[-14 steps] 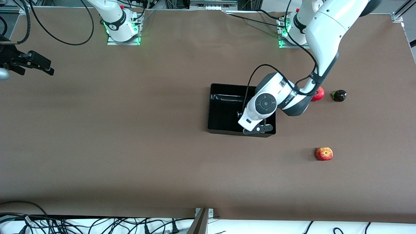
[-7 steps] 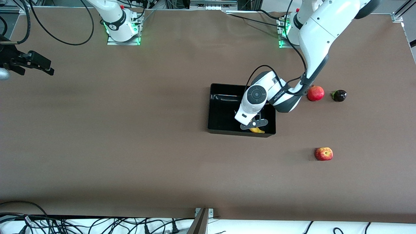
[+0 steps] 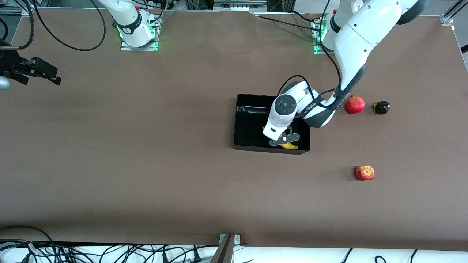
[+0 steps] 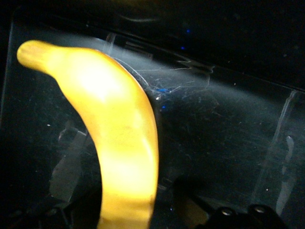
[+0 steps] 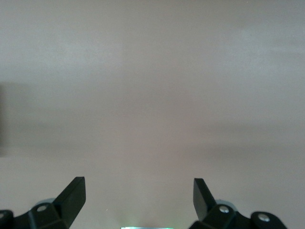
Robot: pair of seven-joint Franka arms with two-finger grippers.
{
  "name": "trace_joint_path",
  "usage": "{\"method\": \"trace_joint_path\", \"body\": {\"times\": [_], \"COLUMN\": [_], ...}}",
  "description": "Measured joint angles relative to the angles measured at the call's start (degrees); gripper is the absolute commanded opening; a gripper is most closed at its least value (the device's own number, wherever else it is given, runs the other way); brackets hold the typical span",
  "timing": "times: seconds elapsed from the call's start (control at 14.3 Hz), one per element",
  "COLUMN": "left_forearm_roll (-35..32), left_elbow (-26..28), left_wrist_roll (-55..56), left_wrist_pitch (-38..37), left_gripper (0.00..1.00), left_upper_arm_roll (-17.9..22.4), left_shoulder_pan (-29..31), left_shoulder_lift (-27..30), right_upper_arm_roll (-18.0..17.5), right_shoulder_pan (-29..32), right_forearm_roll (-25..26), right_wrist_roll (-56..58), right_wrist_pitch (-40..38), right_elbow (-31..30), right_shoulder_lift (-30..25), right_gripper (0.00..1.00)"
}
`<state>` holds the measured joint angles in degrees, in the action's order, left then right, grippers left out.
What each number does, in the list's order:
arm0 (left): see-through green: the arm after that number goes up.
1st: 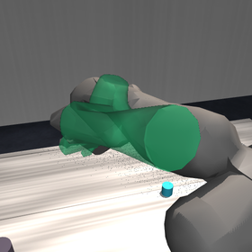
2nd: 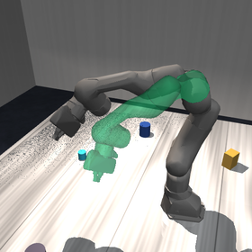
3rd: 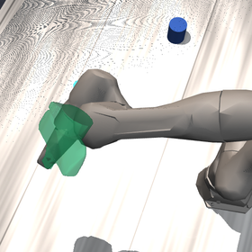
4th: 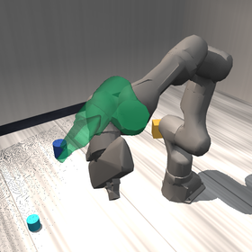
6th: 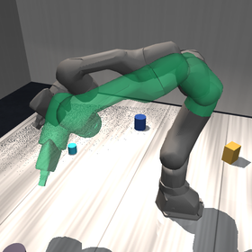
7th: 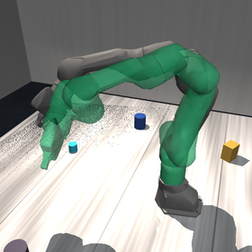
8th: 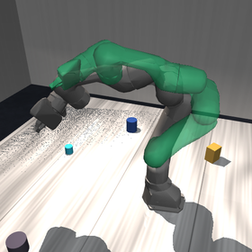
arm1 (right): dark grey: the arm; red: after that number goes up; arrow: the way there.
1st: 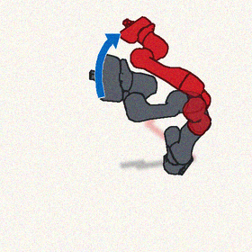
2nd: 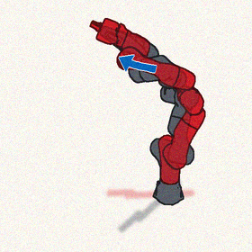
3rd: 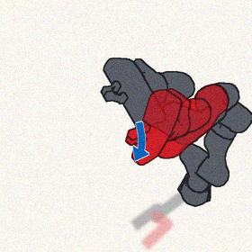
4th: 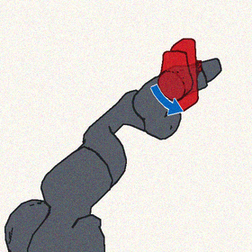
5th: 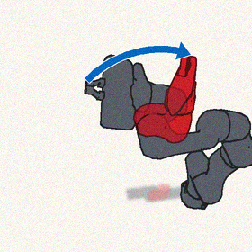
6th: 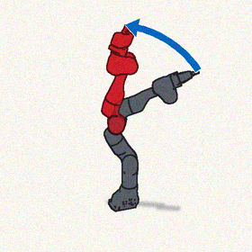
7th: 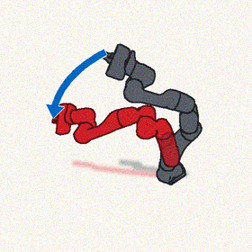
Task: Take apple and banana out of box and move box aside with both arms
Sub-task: 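Grasp the yellow banana with the left gripper and lift it, then carry the banana out and lower it beside the apple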
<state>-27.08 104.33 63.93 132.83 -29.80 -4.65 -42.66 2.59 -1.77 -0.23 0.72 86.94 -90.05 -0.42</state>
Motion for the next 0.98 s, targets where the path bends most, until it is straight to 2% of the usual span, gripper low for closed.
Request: {"method": "trace_joint_path", "body": {"times": [0.21,0.49,0.77,0.98], "left_forearm_roll": [0.00,0.95,11.18,13.60], "left_elbow": [-0.19,-2.54,-8.74,-15.28], "left_wrist_roll": [0.02,-1.63,-16.73,-30.18], "left_wrist_pitch": [-0.41,-8.01,-23.74,-37.18], "left_gripper": [0.00,0.00,0.00,0.00], "left_upper_arm_roll": [-0.09,-1.97,-4.15,-4.17], "left_shoulder_pan": [0.01,1.84,7.88,13.16], "left_shoulder_lift": [0.09,2.17,8.96,13.02], "right_upper_arm_roll": [0.00,0.00,0.00,0.00], "right_shoulder_pan": [0.00,0.00,0.00,0.00], "right_forearm_roll": [0.00,0.00,0.00,0.00], "right_wrist_roll": [0.00,0.00,0.00,0.00], "right_wrist_pitch": [0.00,0.00,0.00,0.00], "right_elbow": [0.00,0.00,0.00,0.01], "right_shoulder_lift": [0.00,0.00,0.00,0.00], "right_gripper": [1.00,1.00,1.00,1.00]}}
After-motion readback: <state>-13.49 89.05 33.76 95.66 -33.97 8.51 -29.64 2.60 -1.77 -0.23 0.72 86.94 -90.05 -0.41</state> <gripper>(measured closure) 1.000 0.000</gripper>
